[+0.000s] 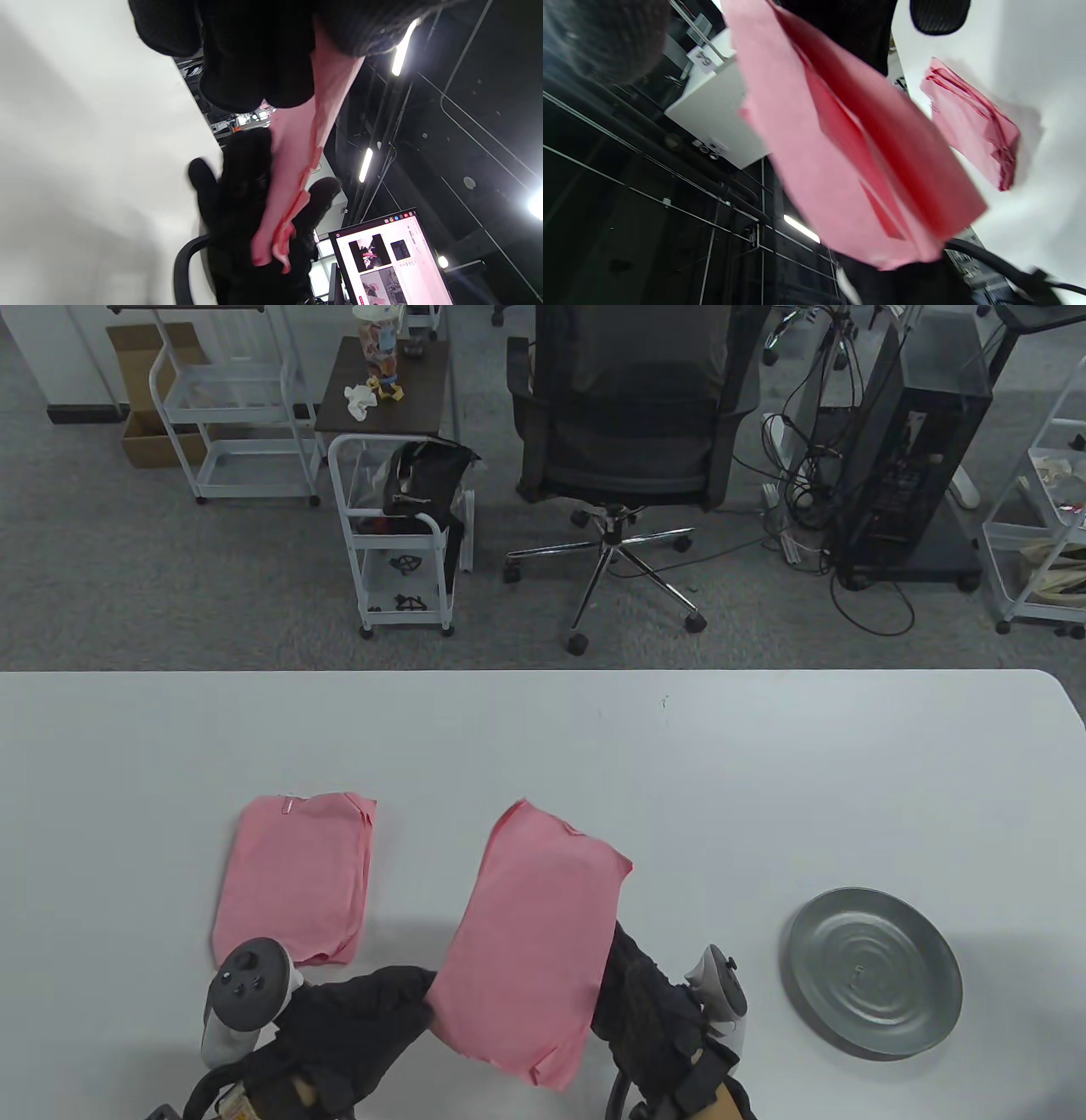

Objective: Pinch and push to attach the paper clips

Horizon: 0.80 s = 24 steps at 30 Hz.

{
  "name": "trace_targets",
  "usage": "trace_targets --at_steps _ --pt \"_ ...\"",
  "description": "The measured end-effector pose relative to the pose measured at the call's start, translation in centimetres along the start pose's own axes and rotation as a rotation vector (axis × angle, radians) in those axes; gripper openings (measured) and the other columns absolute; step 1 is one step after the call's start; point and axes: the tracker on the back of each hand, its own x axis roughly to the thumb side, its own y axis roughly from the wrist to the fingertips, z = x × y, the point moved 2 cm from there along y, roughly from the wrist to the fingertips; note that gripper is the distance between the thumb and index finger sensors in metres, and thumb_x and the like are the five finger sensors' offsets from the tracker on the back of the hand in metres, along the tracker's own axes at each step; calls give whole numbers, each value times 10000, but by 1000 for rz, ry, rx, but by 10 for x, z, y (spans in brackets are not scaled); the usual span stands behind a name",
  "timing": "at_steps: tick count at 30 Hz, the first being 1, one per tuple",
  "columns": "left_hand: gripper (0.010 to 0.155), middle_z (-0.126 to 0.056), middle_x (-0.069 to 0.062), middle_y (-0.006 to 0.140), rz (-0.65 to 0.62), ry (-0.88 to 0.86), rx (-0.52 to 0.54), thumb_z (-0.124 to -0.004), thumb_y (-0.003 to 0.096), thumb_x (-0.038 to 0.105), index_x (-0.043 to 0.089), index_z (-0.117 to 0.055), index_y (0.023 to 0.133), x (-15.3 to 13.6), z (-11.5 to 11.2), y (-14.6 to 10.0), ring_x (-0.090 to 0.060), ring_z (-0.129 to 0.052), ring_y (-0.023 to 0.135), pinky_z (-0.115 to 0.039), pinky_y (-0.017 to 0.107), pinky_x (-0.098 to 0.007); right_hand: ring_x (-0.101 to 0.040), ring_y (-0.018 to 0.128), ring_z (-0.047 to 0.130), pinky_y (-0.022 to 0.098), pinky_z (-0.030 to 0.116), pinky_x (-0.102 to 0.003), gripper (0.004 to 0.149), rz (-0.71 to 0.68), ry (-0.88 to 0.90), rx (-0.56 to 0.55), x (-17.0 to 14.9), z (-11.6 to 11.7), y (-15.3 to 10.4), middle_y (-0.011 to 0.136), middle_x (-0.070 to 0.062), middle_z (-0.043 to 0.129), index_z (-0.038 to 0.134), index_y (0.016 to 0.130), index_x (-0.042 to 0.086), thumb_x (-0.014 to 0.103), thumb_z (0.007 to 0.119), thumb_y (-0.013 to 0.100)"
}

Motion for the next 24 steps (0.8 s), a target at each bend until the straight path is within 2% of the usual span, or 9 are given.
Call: trace_targets --at_steps 6,8,10,13,15,18,20,23,24 --pt "417 -956 -9 809 152 62 -64 -781 415 384 297 -844 817 -43 -6 -2 -252 -1006 756 -726 659 -512 -294 787 881 698 595 -562 505 -45 -243 -119 12 6 -2 827 14 840 609 910 226 386 806 473" --pt "427 -946 -30 837 246 113 -148 -794 410 377 284 -857 822 -55 -11 1 -284 -982 792 -699 673 -536 -320 756 897 686 605 -564 434 -66 -344 -155 20 8 -3 795 -13 871 681 870 228 338 804 468" --pt "459 -847 -51 931 367 141 -336 -774 437 394 270 -797 878 -67 -18 2 -324 -869 895 -611 719 -567 -324 739 915 676 621 -565 419 -91 -551 -182 25 10 -5 779 -15 891 707 856 231 333 801 460" --pt "842 -496 -59 1110 313 147 -237 -844 367 569 265 -457 1051 -67 -12 1 -358 -609 1052 -485 768 -597 -330 735 921 672 626 -571 406 -120 -647 -147 27 16 -3 773 -20 903 731 842 241 328 807 452" --pt "950 -413 -34 1137 162 48 -132 -858 342 605 291 -342 1076 -56 -3 3 -350 -535 1091 -443 778 -616 -335 740 918 673 621 -577 402 -133 -616 -121 24 21 -1 778 -25 904 738 839 246 329 811 452" --pt "891 -476 4 1138 -5 -106 13 -869 349 578 326 -412 1072 -35 12 7 -327 -567 1092 -458 774 -619 -337 759 906 681 607 -589 399 -167 -636 -79 23 33 5 794 -23 900 741 840 259 332 813 455" --pt "769 -656 9 1084 -35 -144 46 -868 356 554 324 -584 1033 -24 20 12 -312 -693 1049 -518 756 -619 -339 791 884 692 586 -601 400 -188 -702 -79 25 40 10 816 -18 891 738 845 273 340 810 457" --pt "476 -957 3 855 -64 -86 44 -837 408 459 307 -859 859 -20 28 19 -258 -981 826 -664 695 -577 -363 848 828 707 542 -624 413 -148 -786 -105 22 40 18 866 -25 858 721 859 278 360 796 461" --pt "454 -981 3 818 -57 -26 73 -837 409 446 301 -879 837 -24 29 17 -249 -1004 788 -681 688 -563 -380 841 825 698 539 -630 424 -122 -813 -119 17 36 20 872 -52 849 718 864 257 371 793 462"
